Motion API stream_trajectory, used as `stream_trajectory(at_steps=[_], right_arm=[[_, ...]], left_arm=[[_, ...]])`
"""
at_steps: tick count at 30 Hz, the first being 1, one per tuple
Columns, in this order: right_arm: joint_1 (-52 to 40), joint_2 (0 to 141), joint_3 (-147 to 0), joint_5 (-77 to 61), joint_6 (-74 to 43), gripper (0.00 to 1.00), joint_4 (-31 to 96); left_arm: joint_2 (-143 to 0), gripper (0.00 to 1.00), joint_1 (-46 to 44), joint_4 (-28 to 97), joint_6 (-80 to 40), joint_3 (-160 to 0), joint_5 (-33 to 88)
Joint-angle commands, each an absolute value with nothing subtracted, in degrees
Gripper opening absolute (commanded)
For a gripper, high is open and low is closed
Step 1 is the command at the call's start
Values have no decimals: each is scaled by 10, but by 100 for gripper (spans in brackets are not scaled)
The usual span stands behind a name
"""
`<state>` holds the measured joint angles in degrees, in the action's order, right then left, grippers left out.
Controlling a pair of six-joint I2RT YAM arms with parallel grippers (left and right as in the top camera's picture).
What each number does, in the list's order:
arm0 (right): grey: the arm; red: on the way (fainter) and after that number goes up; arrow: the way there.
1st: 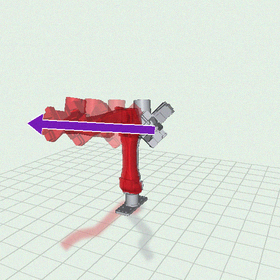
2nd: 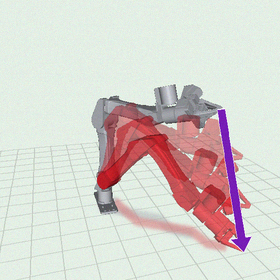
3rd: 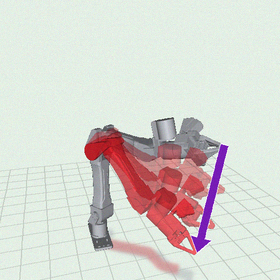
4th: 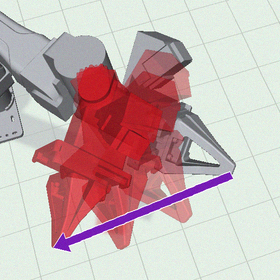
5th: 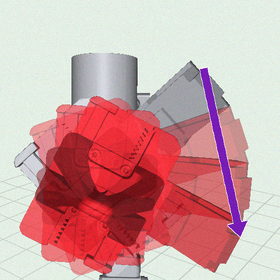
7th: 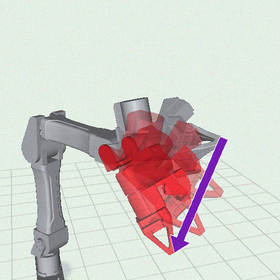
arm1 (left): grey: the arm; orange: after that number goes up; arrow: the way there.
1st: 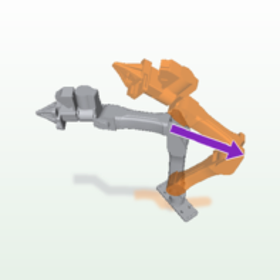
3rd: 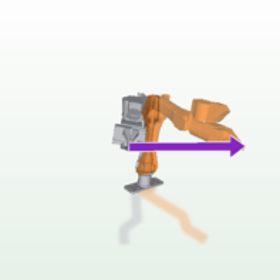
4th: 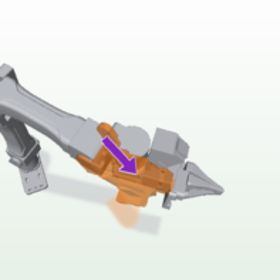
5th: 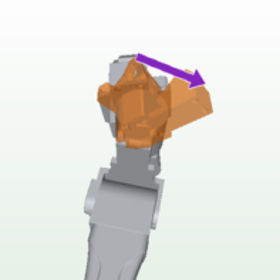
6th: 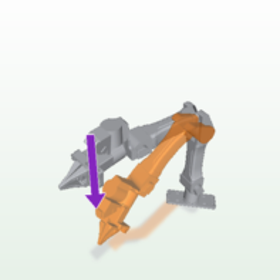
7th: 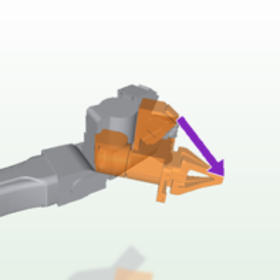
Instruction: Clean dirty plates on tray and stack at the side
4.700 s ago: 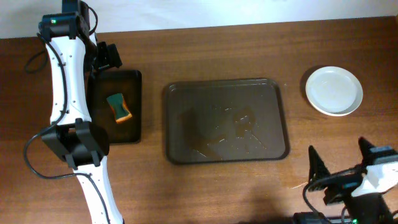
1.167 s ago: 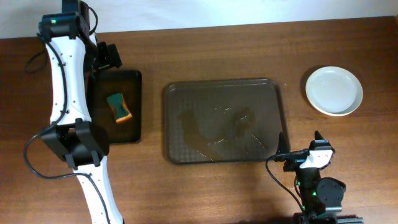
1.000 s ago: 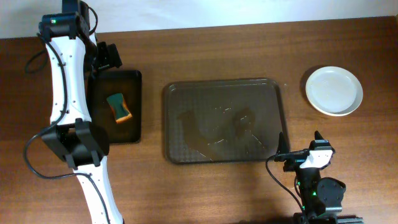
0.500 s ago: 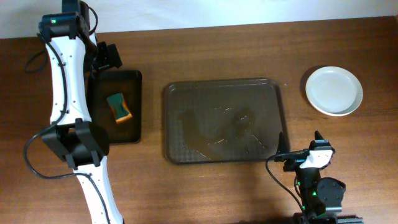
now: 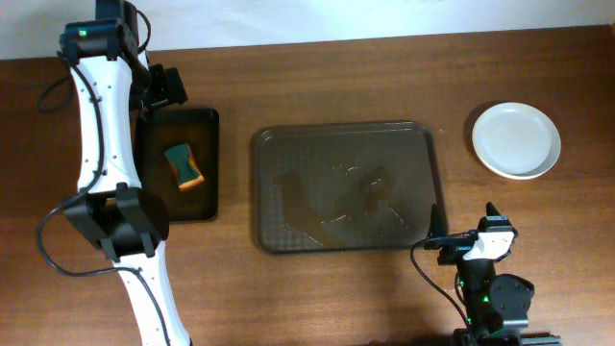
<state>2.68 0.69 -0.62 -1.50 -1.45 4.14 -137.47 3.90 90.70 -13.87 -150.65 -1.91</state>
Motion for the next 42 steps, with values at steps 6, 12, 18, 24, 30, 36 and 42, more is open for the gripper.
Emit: stream_trajectory(at_steps=[6, 12, 18, 24, 30, 36, 42], right_arm=[[22, 4, -3, -8, -13, 98, 45], [22, 4, -3, -8, -13, 98, 45], [22, 4, -3, -8, -13, 98, 45], [22, 4, -3, -8, -13, 98, 45], [22, 4, -3, -8, -13, 98, 45], [22, 4, -3, -8, -13, 98, 45], [22, 4, -3, -8, -13, 98, 45]], left_arm=[[-1370, 100, 43, 967, -138, -1511, -23], [-1313, 100, 44, 967, -131, -1511, -45], [-1252, 100, 33, 967, -131, -1511, -112], [-1209, 100, 26, 870, -131, -1510, -189], [-1125, 100, 22, 874, -132, -1423, -236], [-963, 100, 4, 682, -132, -1088, -227], [-802, 100, 4, 453, -132, -783, -207]])
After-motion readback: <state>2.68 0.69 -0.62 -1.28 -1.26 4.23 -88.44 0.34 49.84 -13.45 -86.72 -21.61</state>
